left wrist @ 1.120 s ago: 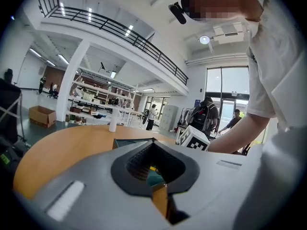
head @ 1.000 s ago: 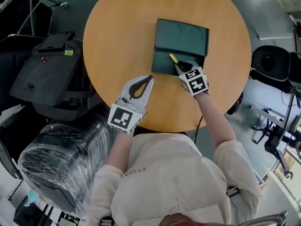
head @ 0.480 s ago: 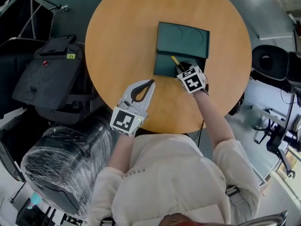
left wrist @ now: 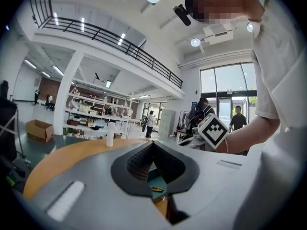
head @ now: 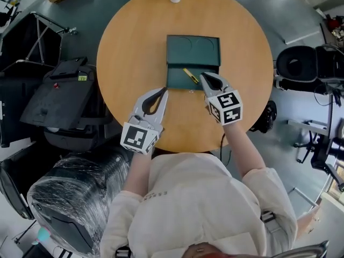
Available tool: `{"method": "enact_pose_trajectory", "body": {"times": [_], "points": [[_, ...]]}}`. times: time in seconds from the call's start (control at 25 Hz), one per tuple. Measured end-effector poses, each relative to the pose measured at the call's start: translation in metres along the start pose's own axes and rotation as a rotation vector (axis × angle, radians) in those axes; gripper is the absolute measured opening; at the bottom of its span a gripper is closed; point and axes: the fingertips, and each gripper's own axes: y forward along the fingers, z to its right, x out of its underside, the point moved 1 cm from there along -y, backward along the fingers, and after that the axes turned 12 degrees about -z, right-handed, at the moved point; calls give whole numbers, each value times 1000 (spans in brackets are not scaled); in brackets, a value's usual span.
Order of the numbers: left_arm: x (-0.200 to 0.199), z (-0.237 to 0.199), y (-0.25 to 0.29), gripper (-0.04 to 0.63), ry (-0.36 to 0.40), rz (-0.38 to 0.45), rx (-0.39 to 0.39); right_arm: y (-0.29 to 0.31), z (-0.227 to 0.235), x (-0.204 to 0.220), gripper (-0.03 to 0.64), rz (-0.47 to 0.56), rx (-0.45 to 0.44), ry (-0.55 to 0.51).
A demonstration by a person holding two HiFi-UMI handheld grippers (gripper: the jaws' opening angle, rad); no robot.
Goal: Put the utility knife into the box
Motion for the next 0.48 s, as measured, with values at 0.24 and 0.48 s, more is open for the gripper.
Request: {"method": "enact_pose_trajectory", "body": {"times": [0.24,0.48], "points": [[-23,39,-16,14,62,65,1,-83,-17,-14,-6,198,11,4],[-18,84,-40,14,81,86,-27,-152,-39,7,-6,314,22,-54]]}}
